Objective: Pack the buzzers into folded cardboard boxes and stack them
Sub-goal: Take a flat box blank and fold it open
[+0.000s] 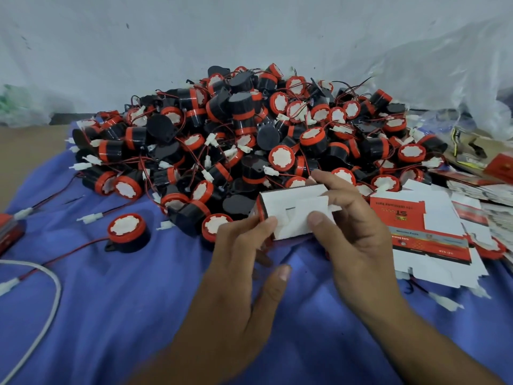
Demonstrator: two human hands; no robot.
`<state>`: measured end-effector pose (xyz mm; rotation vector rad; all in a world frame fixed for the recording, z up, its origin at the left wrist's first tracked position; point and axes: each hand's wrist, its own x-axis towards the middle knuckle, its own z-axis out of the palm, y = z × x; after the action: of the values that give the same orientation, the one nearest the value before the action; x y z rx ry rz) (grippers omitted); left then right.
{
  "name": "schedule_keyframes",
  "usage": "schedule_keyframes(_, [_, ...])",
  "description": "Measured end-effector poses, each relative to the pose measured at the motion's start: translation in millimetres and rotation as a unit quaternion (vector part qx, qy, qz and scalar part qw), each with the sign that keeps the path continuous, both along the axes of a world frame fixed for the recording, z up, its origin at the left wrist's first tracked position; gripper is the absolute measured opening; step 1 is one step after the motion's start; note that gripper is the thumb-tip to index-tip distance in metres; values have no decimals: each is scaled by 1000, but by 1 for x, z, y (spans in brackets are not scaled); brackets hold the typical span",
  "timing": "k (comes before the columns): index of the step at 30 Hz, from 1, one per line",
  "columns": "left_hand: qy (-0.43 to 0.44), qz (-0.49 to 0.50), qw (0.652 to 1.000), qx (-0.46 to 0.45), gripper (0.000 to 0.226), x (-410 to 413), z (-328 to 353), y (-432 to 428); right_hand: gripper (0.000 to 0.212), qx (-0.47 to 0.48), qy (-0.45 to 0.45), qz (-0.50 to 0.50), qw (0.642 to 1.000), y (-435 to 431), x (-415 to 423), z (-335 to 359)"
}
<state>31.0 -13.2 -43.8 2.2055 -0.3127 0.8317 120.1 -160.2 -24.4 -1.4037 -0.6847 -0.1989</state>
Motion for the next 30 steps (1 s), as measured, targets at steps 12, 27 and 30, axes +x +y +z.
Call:
schedule_keyframes(12, [73,-72,994,-30,10,-1,7,20,16,63,89,91,990,10,-7,-7])
schedule_keyframes(27, [79,-93,986,109,112,6,20,54,36,-48,119,268,955,8,-2,-11])
schedule_keyframes(30, [69,-103,973,193,105,9,6,46,60,-70,88,278,954,14,-4,-15])
